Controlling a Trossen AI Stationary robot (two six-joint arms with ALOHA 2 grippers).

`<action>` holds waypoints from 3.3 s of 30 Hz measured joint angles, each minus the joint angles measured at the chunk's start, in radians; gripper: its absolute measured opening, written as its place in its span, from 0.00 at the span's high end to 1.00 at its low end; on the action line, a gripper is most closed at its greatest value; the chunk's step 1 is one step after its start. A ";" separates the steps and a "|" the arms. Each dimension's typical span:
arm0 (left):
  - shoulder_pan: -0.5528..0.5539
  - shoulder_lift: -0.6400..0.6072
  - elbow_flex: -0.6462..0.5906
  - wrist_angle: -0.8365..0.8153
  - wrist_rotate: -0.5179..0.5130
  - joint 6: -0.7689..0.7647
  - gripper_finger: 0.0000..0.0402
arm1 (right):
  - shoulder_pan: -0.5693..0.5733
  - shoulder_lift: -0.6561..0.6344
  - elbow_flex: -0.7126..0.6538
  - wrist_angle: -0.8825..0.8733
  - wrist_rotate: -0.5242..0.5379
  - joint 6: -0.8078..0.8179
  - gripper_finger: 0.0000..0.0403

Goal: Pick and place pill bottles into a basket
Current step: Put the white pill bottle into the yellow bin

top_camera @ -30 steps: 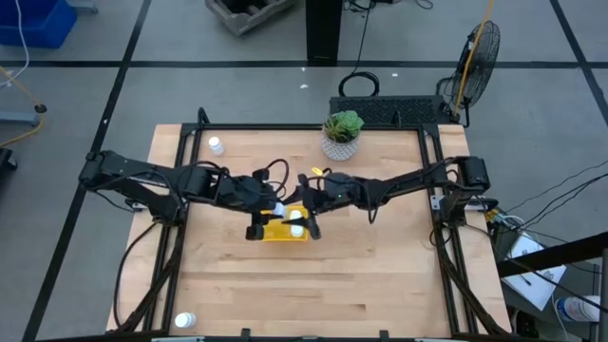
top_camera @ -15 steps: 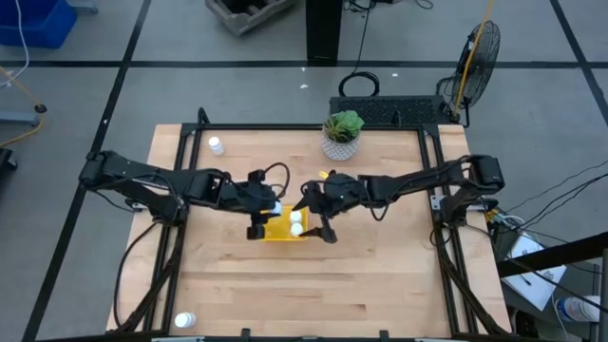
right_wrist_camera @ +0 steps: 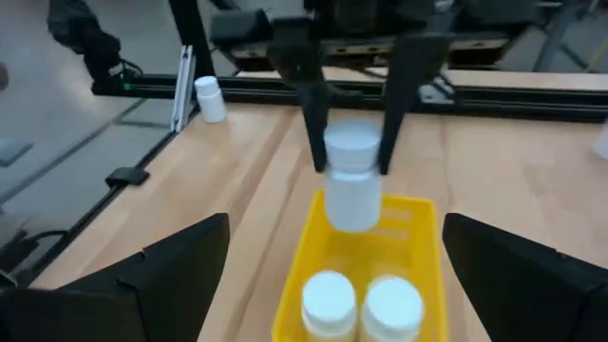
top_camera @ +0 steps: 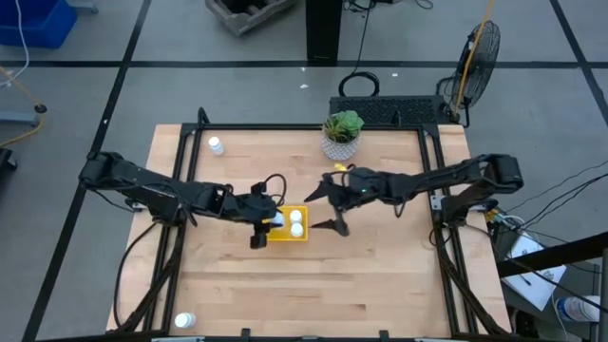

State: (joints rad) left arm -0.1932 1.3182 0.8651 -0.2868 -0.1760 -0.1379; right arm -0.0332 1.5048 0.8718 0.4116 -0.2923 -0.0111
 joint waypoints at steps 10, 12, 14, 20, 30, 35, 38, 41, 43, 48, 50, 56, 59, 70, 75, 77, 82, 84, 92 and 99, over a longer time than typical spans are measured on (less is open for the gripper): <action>0.000 0.000 -0.127 0.160 -0.017 -0.030 0.60 | -0.020 -0.108 -0.154 0.197 0.006 0.026 0.06; 0.000 0.012 -0.145 0.208 -0.018 -0.041 0.60 | -0.020 -0.108 -0.155 0.198 0.006 0.026 0.06; 0.000 0.032 -0.157 0.216 -0.018 -0.045 0.60 | -0.020 -0.108 -0.155 0.198 0.009 0.026 0.06; 0.000 0.158 -0.155 0.306 -0.003 -0.045 0.60 | -0.020 -0.108 -0.155 0.200 0.033 0.027 0.06; -0.010 0.276 -0.154 0.409 0.019 -0.057 0.60 | -0.020 -0.108 -0.154 0.205 0.033 0.027 0.06; -0.012 0.272 -0.154 0.417 0.023 -0.057 0.51 | -0.020 -0.108 -0.154 0.201 0.032 0.027 0.06; -0.012 0.270 -0.154 0.417 0.026 -0.057 0.40 | -0.020 -0.108 -0.154 0.199 0.033 0.027 0.06; -0.011 0.270 -0.154 0.417 0.026 -0.057 0.32 | -0.020 -0.108 -0.154 0.196 0.033 0.027 0.06; -0.010 0.270 -0.152 0.417 0.026 -0.057 0.29 | -0.020 -0.108 -0.154 0.190 0.033 0.027 0.06; -0.010 0.235 -0.121 0.379 0.026 -0.031 0.27 | -0.020 -0.108 -0.154 0.183 0.032 0.027 0.06; -0.005 0.203 -0.098 0.330 0.022 -0.021 0.27 | -0.020 -0.107 -0.154 0.176 0.032 0.027 0.06; 0.027 0.019 -0.082 0.095 -0.028 0.027 0.26 | -0.020 -0.107 -0.154 0.171 0.032 0.026 0.06; 0.080 -0.070 -0.085 -0.056 -0.084 0.028 0.26 | -0.020 -0.107 -0.154 0.165 0.029 0.021 0.06; 0.509 -0.390 -0.180 -0.240 -0.193 -0.020 0.26 | -0.020 -0.107 -0.153 0.135 0.028 0.007 0.06; 0.719 -0.455 -0.183 -0.366 -0.179 -0.041 0.26 | -0.020 -0.107 -0.153 0.130 0.026 -0.005 0.06; 0.780 -0.462 -0.184 -0.412 -0.184 -0.040 0.26 | -0.020 -0.107 -0.153 0.129 0.025 -0.008 0.06; 0.927 -0.453 -0.184 -0.417 -0.205 0.009 0.26 | -0.017 -0.107 -0.153 0.128 0.024 -0.008 0.06; 0.983 -0.451 -0.184 -0.419 -0.191 0.045 0.26 | -0.014 -0.107 -0.153 0.128 0.014 -0.006 0.06; 1.096 -0.438 -0.180 -0.380 -0.083 0.092 0.26 | -0.003 -0.107 -0.154 0.130 0.001 -0.007 0.06; 1.114 -0.336 -0.181 -0.330 -0.072 0.017 0.26 | 0.001 -0.107 -0.154 0.138 0.002 0.000 0.06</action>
State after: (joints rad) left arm 0.9212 0.9826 0.6838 -0.6165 -0.2477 -0.1208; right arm -0.0320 1.3975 0.7181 0.5499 -0.2898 -0.0116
